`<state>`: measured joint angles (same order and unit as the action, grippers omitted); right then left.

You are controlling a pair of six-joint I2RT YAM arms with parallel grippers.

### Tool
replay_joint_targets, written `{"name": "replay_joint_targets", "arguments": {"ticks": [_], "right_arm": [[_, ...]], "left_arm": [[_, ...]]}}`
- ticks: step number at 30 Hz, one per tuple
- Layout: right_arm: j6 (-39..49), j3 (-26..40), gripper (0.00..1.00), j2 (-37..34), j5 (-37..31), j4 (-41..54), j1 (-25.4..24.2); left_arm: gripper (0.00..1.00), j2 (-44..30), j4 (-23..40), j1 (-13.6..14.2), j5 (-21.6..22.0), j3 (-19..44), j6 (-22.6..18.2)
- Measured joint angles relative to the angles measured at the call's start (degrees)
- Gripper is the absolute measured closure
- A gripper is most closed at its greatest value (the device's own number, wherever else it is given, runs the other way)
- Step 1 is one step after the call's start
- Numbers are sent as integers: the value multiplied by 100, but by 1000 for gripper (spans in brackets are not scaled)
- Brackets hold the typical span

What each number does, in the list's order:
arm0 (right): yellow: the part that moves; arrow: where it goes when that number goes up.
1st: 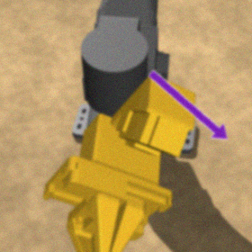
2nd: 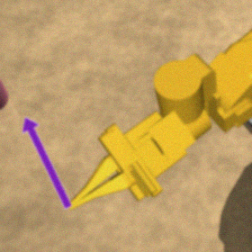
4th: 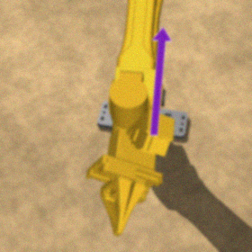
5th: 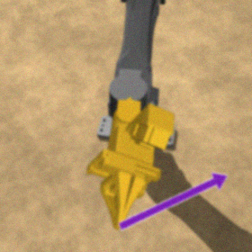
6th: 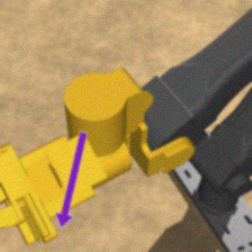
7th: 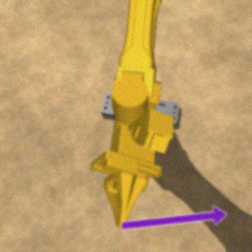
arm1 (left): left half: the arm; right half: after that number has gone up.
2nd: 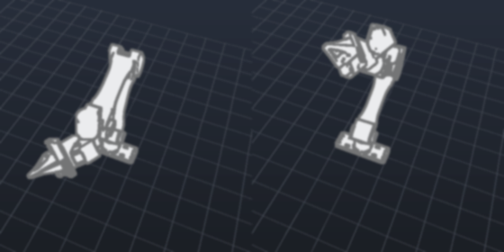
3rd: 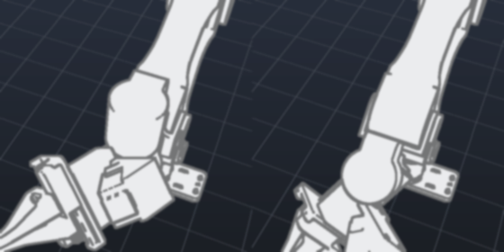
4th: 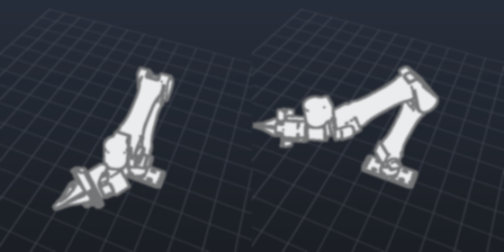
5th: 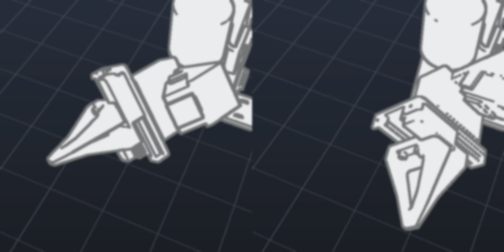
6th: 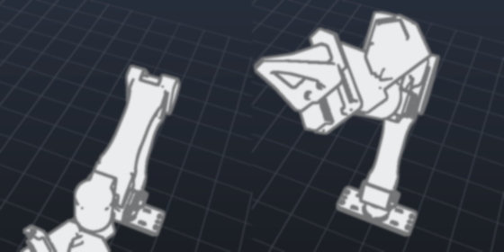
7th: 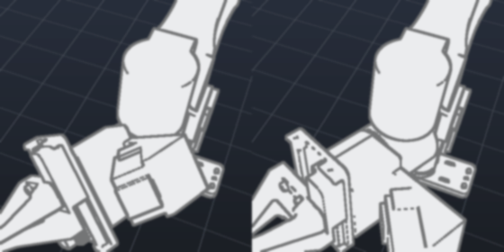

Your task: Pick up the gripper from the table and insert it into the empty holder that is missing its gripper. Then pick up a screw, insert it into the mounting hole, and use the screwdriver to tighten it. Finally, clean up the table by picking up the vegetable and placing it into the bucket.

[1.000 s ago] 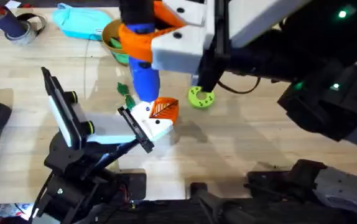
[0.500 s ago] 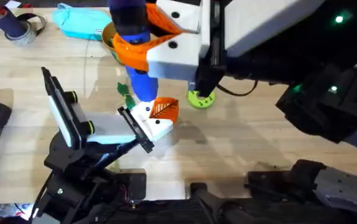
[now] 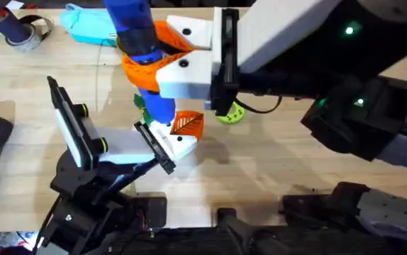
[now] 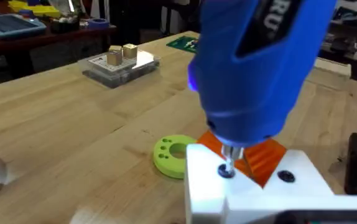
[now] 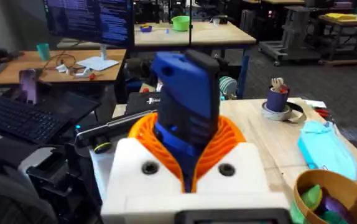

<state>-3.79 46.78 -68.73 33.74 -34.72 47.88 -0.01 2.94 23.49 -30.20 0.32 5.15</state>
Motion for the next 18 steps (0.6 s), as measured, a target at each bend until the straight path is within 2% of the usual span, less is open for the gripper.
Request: {"name": "replay_joint_targets", "arguments": {"ticks": [18], "right_arm": [[198,0,954,-6,-2,113,0]], "left_arm": [[991,0,0,0,0,0,0]]}}
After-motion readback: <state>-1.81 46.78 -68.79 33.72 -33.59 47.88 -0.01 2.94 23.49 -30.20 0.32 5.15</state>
